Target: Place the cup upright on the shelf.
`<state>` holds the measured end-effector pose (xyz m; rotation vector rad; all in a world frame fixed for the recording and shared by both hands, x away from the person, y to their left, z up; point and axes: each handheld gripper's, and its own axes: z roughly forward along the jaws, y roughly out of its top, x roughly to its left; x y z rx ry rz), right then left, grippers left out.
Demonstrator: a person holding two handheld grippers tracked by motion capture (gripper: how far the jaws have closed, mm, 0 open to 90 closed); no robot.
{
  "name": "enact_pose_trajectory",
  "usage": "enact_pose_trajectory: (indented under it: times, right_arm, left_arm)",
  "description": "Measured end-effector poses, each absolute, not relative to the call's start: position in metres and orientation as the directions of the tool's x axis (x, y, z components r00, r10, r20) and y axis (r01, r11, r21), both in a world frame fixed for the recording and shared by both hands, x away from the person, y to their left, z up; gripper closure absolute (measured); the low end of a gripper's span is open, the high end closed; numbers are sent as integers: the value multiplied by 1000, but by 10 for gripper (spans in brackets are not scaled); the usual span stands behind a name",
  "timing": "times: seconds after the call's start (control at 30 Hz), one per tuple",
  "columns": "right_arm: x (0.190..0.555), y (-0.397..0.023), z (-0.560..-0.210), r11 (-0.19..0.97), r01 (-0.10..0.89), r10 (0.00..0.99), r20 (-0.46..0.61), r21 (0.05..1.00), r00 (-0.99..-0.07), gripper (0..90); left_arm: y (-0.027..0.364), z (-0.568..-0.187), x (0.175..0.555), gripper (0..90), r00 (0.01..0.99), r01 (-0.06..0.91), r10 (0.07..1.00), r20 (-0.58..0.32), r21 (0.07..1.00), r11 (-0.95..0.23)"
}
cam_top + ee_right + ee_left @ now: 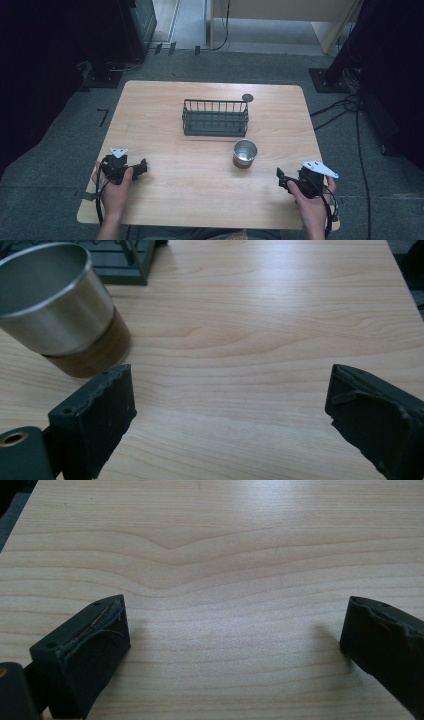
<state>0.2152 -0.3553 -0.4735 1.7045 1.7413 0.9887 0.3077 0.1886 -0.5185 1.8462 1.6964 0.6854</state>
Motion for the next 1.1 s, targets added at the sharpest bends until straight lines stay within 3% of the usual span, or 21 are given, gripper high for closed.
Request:
enact_pose_trajectory:
  times: [0.13,1.1]
  right_arm:
    - [218,-345,-469,-42,610,987,128,791,-97,0]
    - [231,-289,-449,17,601,963,148,799,-224,0]
  left_arm:
    - [189,-518,308,0,80,724,997,10,686,-65]
    - [189,-518,308,0,80,724,997,11,686,-65]
